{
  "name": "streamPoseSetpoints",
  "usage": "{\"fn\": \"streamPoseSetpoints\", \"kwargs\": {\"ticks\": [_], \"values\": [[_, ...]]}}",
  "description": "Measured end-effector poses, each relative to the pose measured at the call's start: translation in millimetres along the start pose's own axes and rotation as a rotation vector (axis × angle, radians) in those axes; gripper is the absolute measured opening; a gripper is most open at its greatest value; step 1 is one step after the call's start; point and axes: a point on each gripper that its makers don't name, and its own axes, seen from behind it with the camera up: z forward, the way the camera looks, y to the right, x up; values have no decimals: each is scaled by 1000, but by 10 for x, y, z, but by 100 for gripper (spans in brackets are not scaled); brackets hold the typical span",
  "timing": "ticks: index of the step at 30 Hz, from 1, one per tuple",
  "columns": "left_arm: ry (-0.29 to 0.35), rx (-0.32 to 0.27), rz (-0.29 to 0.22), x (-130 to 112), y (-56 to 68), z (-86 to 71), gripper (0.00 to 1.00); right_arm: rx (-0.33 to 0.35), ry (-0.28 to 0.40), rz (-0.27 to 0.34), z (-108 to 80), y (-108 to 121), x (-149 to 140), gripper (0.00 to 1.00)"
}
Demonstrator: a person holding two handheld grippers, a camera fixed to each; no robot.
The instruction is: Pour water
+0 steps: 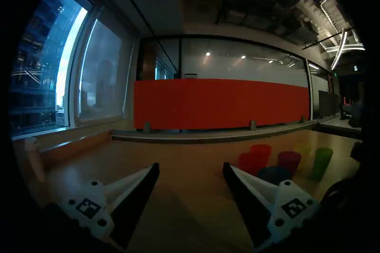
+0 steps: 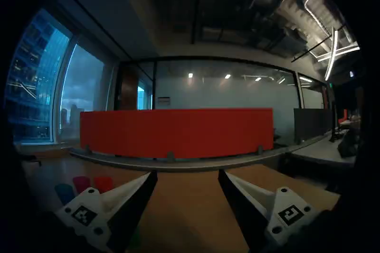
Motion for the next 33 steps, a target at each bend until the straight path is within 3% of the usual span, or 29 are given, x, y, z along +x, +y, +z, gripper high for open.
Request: {"fn": "streamPoseSetpoints", "kwargs": {"ticks": [15, 33], "values": [[0, 0, 0, 2, -14, -3, 99, 21, -51, 32, 20, -20, -487, 100], [0, 0, 0, -1, -15, 4, 99, 20, -87, 11, 16, -18, -685, 99]]}}
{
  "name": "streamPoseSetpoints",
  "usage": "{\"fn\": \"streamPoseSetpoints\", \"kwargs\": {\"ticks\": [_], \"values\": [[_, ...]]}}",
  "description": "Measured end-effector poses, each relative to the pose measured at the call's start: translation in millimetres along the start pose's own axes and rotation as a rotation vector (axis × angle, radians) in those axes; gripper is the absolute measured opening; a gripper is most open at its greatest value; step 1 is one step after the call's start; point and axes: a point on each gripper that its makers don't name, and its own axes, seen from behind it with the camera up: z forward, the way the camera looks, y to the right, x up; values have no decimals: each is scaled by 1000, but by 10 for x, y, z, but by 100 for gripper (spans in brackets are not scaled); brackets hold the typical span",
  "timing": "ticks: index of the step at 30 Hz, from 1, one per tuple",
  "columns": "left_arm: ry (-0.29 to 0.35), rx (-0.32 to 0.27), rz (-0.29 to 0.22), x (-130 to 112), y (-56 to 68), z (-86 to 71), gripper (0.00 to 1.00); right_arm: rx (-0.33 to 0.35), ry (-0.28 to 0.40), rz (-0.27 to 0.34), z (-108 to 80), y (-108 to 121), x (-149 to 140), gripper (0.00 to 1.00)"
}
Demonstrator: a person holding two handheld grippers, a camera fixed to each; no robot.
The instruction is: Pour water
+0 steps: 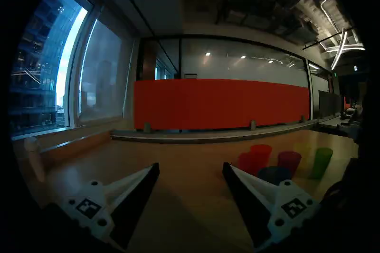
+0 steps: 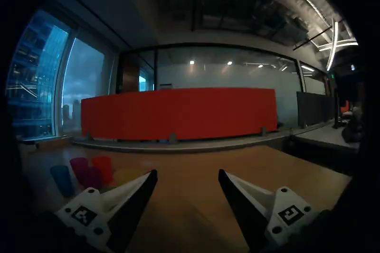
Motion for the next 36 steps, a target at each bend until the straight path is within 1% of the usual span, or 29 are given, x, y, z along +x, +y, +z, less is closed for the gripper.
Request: {"fn": "streamPoseSetpoints", "kwargs": {"ticks": [12, 36], "values": [[0, 0, 0, -3, 2, -6, 99, 4, -12, -34, -1, -42, -21, 100], [0, 0, 0, 2, 6, -7, 99, 2, -15, -36, -2, -45, -28, 100]]}}
